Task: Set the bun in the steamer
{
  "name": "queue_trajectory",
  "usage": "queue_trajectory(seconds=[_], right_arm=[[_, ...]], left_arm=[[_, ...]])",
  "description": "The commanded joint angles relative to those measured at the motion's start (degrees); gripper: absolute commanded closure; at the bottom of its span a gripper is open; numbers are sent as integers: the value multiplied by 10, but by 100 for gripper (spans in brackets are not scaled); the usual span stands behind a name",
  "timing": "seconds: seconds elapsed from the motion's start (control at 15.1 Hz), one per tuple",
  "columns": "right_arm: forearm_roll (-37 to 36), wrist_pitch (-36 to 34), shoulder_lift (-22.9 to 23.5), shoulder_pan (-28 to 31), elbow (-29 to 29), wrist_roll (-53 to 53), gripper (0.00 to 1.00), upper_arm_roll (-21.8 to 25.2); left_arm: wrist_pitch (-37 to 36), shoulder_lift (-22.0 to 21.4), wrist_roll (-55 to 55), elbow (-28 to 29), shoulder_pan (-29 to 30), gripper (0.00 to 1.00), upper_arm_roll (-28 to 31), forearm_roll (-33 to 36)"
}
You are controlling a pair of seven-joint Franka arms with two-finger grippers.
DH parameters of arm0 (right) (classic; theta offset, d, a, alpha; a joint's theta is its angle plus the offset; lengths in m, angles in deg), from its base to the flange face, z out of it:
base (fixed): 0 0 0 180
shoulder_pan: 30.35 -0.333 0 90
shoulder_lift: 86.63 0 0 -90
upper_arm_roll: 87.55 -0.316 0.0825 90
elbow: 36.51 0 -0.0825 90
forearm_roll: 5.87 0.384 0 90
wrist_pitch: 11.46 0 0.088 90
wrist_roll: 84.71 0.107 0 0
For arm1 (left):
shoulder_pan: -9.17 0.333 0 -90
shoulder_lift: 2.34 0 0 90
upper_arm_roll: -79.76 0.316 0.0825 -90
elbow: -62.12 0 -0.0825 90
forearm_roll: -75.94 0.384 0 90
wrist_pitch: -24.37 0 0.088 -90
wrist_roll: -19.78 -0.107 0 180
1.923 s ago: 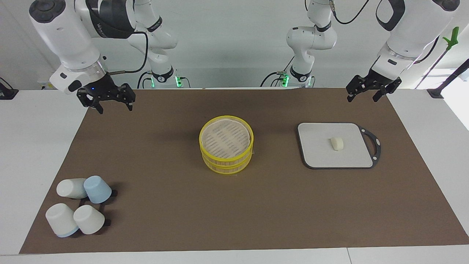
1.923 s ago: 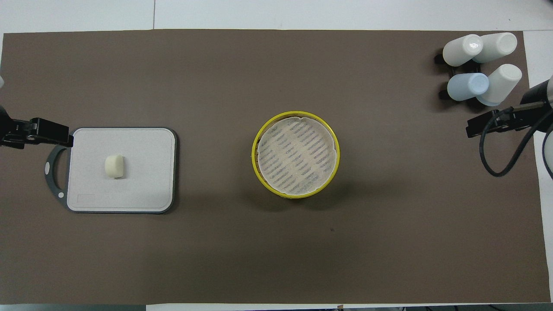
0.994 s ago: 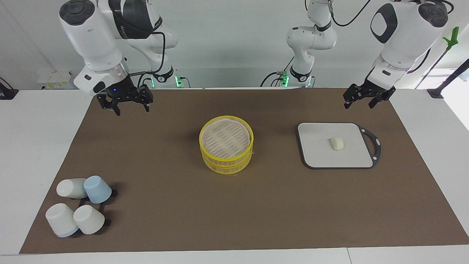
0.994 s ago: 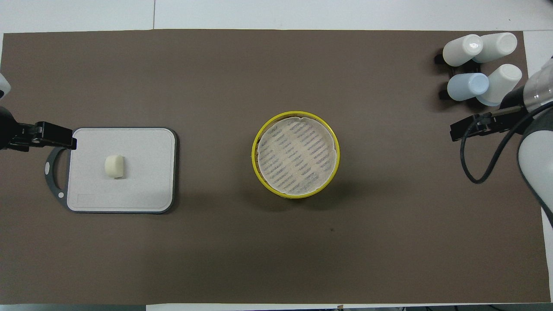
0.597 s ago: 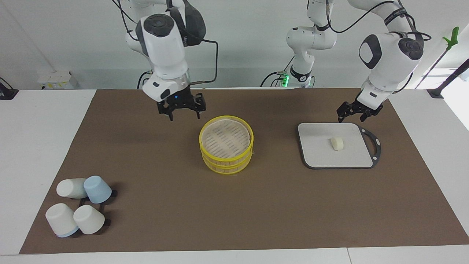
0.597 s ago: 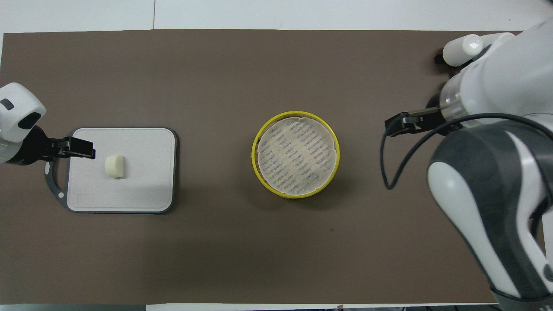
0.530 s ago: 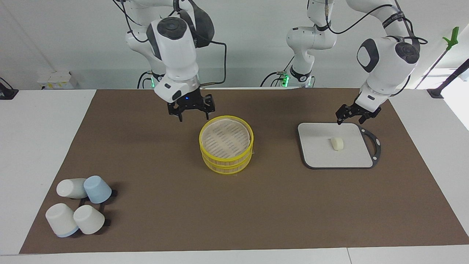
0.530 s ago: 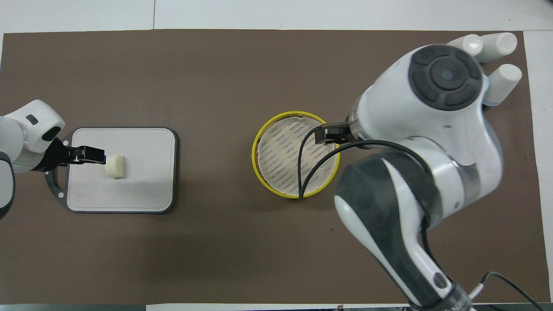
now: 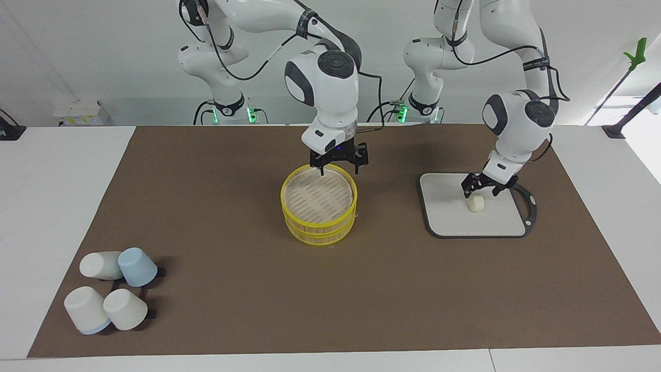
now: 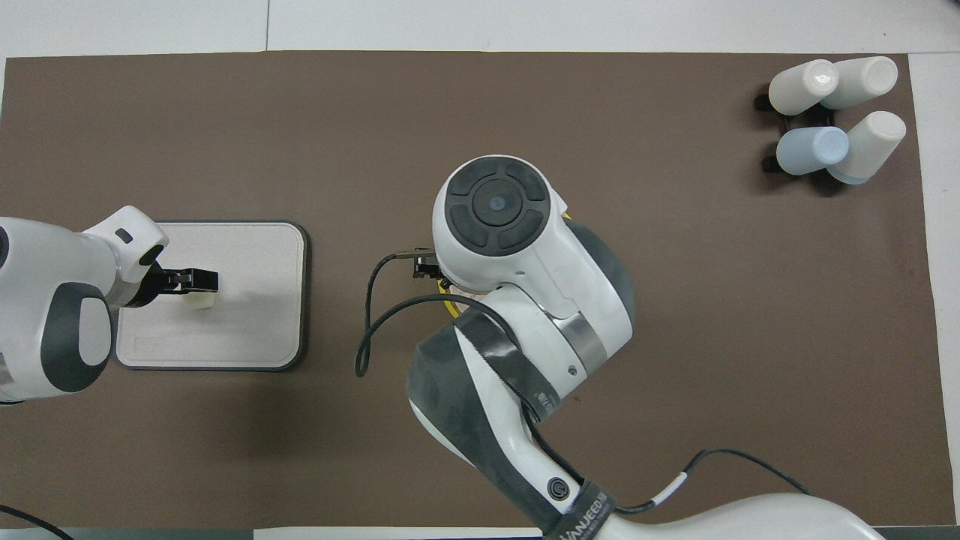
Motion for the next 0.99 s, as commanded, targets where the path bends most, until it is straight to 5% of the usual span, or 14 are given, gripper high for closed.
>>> queue_trajectory(seconds=[0.0,0.73,0.93], right_arm=[[-15,-2,68,-16,-76,26,3,5],[-47,33,75,-23,-48,28,8,5],[-48,42,77,-23,-33,28,8,5]], left_arm=[[54,-5,-4,40,1,0,-2,8],[57,9,-5,37,1,11,-2,8],[56,9,-4,36,1,55,-2,8]])
